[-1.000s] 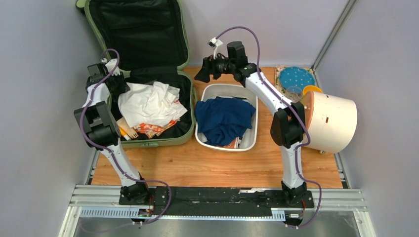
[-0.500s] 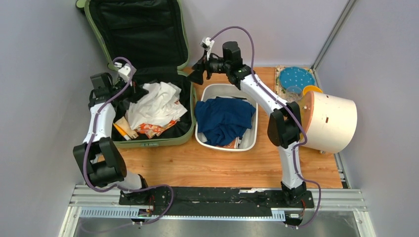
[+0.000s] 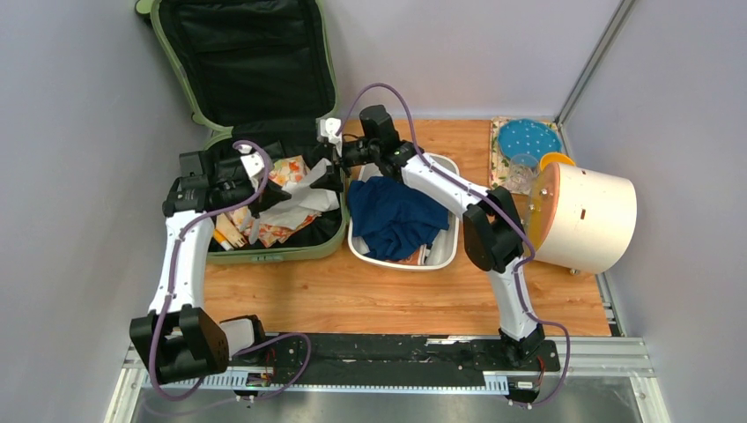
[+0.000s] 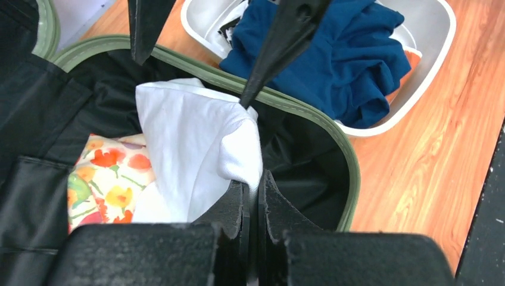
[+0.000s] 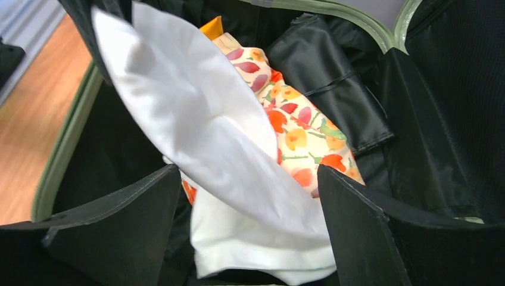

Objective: Open, take out, and arrange the luggage

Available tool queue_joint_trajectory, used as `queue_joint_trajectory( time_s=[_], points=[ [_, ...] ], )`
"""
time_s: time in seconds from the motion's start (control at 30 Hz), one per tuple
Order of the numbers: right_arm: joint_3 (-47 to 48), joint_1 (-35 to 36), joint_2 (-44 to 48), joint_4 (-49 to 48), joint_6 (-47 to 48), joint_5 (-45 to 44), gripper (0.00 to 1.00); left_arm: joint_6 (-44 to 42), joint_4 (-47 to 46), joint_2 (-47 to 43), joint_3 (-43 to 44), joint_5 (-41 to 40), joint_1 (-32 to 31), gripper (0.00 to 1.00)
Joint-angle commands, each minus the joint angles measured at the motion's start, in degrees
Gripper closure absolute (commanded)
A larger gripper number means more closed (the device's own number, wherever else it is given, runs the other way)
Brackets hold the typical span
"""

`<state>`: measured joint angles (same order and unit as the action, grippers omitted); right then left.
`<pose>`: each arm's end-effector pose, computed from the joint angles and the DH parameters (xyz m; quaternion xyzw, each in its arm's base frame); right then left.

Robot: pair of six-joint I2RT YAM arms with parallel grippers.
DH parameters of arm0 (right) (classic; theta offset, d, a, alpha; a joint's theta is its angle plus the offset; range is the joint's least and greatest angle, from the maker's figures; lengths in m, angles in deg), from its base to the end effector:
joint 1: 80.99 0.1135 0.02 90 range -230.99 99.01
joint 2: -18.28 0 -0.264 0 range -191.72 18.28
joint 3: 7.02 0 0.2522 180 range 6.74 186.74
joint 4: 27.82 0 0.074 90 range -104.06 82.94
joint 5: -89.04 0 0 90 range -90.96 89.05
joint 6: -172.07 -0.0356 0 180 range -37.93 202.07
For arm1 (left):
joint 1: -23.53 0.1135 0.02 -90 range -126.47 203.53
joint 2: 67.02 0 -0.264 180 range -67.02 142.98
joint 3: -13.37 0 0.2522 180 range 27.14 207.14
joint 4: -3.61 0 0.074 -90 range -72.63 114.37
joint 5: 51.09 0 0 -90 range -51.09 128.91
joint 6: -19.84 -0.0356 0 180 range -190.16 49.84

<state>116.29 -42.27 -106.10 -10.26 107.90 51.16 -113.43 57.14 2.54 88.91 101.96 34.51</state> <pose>0.3819 0.3422 0.2960 -0.6063 0.4801 0.4134 0.4807 0.2411 0.0145 0.3206 0.4028 0.7106 -0.2931 0.4969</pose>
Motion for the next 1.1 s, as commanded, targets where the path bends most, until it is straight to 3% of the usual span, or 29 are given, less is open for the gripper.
queue_joint_trajectory(
  time_s=[0.0,0.07,0.17,0.67,0.97,1.07],
  points=[
    [-0.7,-0.9,1.5,2.4,10.1,1.0,0.1,-5.0,2.4,-5.5,0.3,-0.3,0.1,1.0],
    [-1.2,-0.9,1.2,5.2,14.6,1.6,0.1,3.0,-3.5,-7.7,-2.0,-0.9,1.8,1.0],
    [-2.1,-0.9,0.1,7.6,19.2,0.1,0.09,6.8,-10.3,-8.2,-1.5,0.8,4.0,1.0],
    [9.5,-1.4,-11.9,5.1,17.5,-6.5,0.06,-1.9,-2.8,-8.8,9.4,1.5,4.6,1.0],
    [16.1,-1.9,-15.8,2.7,17.4,-1.4,0.02,-9.7,2.7,-8.4,13.4,1.0,4.5,1.0],
    [17.5,-1.9,-16.2,6.9,20.1,2.5,0.14,-8.1,0.5,-8.2,13.4,0.0,4.6,1.0]
  ],
)
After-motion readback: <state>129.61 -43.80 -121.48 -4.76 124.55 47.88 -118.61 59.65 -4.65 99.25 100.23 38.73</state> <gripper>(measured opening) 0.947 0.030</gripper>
